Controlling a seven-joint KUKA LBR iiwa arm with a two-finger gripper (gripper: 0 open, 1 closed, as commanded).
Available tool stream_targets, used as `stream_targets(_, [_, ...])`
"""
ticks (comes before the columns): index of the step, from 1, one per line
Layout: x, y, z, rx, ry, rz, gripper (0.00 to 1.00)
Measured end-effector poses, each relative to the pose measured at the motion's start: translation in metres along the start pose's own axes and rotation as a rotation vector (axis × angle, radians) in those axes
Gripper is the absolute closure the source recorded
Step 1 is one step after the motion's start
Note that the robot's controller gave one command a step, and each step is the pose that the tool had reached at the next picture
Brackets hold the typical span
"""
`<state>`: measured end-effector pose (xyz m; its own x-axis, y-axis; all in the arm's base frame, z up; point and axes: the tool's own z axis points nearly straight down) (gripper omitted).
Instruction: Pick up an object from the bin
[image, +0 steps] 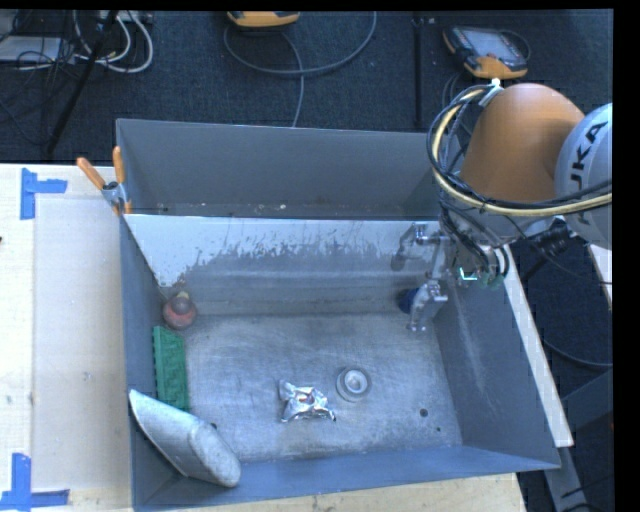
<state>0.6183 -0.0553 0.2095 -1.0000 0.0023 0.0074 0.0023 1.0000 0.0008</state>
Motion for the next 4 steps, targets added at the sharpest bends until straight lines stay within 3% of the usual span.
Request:
stream_targets(1, [0.072,0.062,0.105,-0.001,-0.001,-0.301,0.00])
stream_targets(2, [0.070,0.086,0.138,0.003,-0.008,-0.406,0.00])
stream_targets(3, [0.123,0.135,0.138,-0.001,-0.005,-0.335,0.00])
stream_targets(4, [0.119,0.133,0.136,0.001,-0.013,-0.335,1.00])
